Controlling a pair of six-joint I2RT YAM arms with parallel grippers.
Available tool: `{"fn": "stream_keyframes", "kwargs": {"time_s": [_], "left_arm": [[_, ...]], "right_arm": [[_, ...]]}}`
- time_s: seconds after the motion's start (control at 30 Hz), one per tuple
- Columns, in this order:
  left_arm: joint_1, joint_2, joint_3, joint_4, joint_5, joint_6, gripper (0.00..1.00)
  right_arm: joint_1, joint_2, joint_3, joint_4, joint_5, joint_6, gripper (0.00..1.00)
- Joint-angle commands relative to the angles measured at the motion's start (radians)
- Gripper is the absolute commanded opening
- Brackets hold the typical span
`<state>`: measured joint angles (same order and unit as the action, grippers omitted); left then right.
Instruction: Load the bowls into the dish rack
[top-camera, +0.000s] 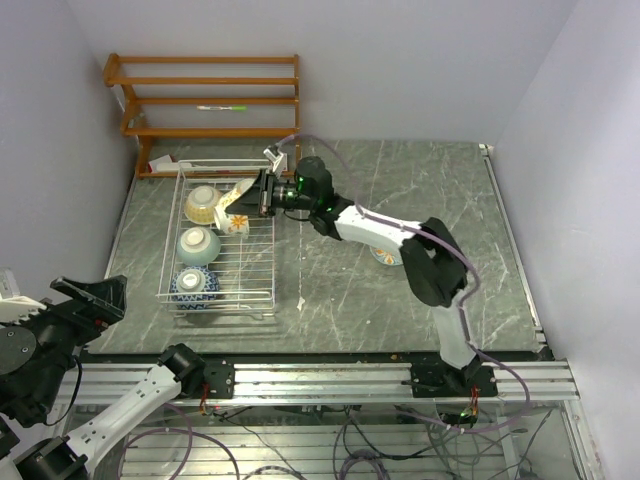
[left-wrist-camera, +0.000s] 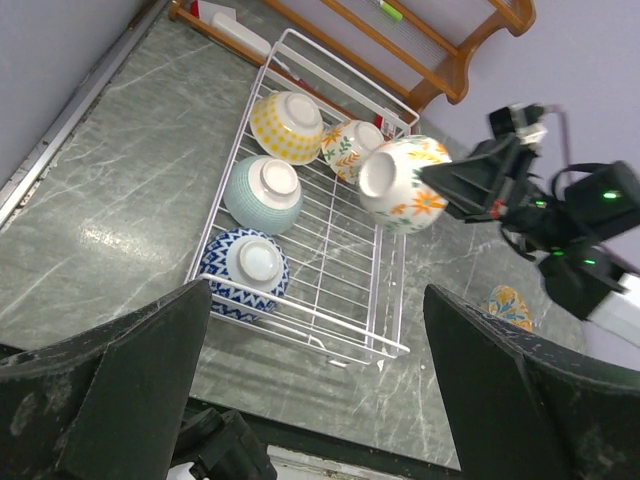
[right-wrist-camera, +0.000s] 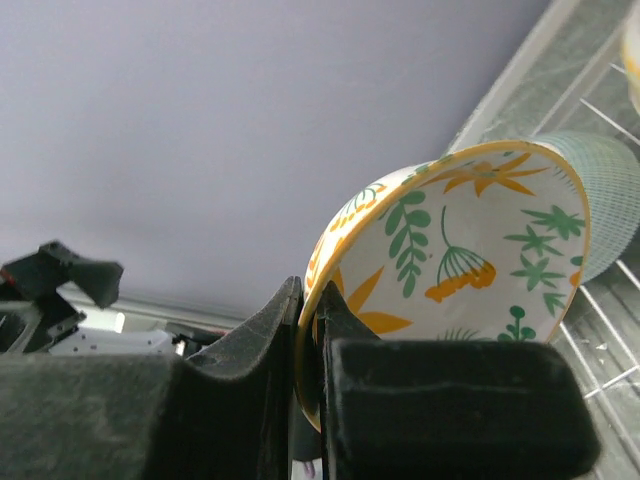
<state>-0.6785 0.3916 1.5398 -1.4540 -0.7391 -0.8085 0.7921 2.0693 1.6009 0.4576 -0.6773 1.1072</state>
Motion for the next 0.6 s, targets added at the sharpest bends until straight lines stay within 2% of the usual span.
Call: {"fn": "stream_keyframes", "kwargs": {"time_s": [0.0, 0.13, 0.4, 0.57], "left_arm": [[-0.009, 0.007, 0.002, 0.044, 0.032, 0.004, 0.99], [-0.009, 0.015, 0.003, 0.036, 0.032, -0.004, 0.99], [-0.009, 0.007, -0.001, 0.034, 0.022, -0.001, 0.99], [-0.009, 0.002, -0.006, 0.036, 0.016, 0.000, 0.99]], "right_arm": [[-0.018, 0.137, 0.069, 0.311, -0.007, 0.224, 0.07], [-0.013, 0.238, 0.115, 0.335, 0.014, 0.269, 0.07], [-0.015, 0.339, 0.072, 0.491, 0.071, 0.407, 0.07], [-0.014, 0.343, 0.035, 0.417, 0.075, 0.391, 0.09]]}}
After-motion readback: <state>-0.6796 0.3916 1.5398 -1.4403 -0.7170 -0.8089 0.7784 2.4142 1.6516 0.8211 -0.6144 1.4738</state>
